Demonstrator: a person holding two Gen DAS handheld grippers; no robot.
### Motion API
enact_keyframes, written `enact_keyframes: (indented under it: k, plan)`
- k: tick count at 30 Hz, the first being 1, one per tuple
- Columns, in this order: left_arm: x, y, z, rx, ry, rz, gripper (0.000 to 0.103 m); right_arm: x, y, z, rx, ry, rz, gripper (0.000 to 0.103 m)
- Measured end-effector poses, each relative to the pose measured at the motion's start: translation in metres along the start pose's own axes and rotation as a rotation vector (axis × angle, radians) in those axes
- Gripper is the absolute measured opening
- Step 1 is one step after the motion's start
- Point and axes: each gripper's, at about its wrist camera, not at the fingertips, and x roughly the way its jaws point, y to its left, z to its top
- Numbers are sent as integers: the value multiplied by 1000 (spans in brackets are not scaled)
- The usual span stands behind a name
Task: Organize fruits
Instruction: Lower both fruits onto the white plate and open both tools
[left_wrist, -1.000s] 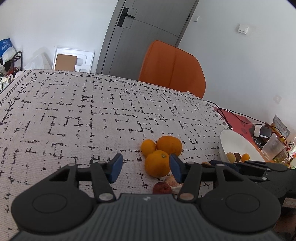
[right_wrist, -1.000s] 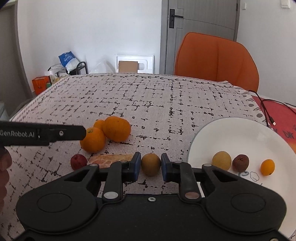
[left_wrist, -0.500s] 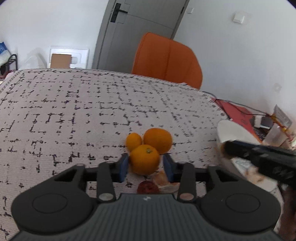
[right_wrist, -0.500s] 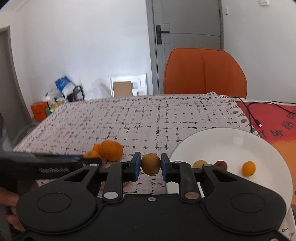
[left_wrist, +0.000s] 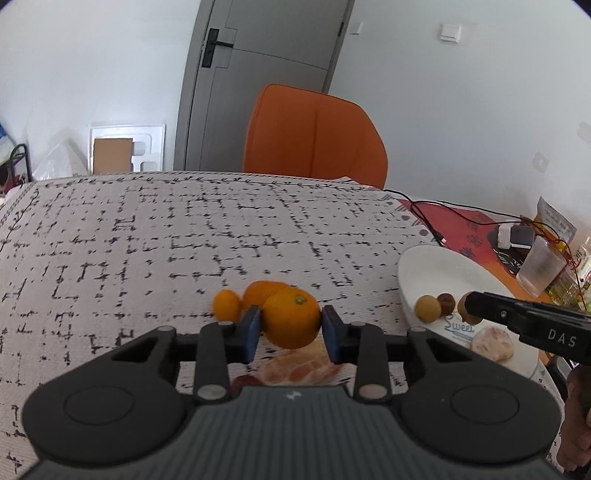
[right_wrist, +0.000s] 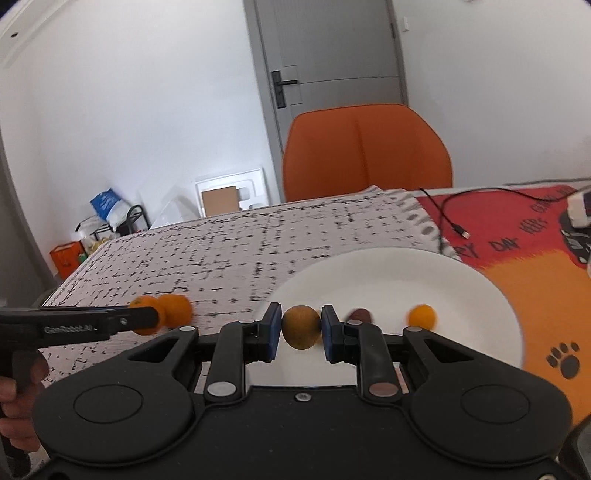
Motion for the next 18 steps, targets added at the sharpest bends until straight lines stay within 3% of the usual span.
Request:
enact_keyframes:
  k: [18]
  plan:
    - [6,-71,6,117,-9,-36,34,-23,-77,-15,159,-59,-36,22]
